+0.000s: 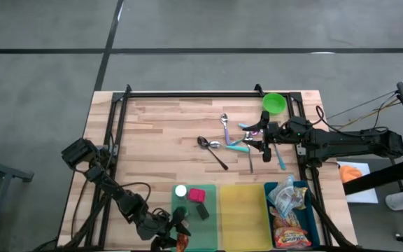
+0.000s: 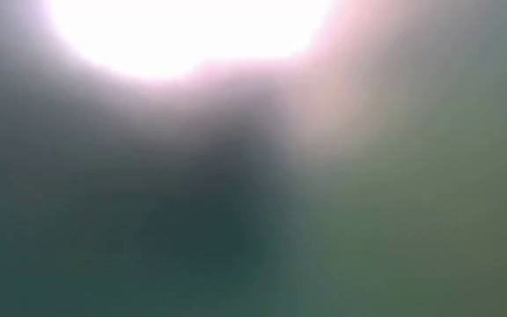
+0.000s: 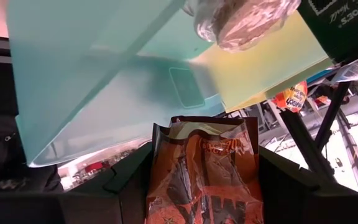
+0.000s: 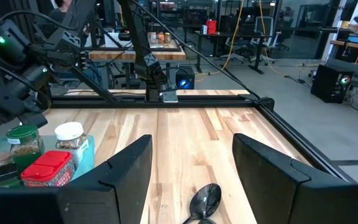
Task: Pick & Place Food Item
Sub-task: Put the orange seasoning pack into the green bin, then put the black spoon into the yellow bin
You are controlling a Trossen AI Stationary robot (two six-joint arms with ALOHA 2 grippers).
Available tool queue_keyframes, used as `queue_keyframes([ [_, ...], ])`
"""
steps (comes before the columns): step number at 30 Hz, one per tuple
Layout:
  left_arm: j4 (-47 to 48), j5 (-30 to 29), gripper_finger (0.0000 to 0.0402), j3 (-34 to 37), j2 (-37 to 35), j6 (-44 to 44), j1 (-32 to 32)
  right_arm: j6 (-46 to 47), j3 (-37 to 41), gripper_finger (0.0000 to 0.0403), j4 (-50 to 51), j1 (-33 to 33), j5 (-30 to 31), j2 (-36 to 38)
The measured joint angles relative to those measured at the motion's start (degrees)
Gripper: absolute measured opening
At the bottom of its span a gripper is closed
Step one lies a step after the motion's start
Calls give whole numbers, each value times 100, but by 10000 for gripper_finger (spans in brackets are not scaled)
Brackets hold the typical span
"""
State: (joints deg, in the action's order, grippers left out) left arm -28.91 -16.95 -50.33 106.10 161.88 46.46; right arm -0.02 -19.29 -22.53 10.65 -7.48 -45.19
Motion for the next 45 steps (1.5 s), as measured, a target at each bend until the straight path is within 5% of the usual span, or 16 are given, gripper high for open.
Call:
queue_keyframes([
  [19,160,44,234,0,-7,215,11,-1,0,221,0,0,-1,0],
  [31,181,42,361,-2,-9,343,9,0,0,221,0,1,0,0],
  [45,141,22,366,-2,-9,294,7,-1,1,221,0,0,0,0],
])
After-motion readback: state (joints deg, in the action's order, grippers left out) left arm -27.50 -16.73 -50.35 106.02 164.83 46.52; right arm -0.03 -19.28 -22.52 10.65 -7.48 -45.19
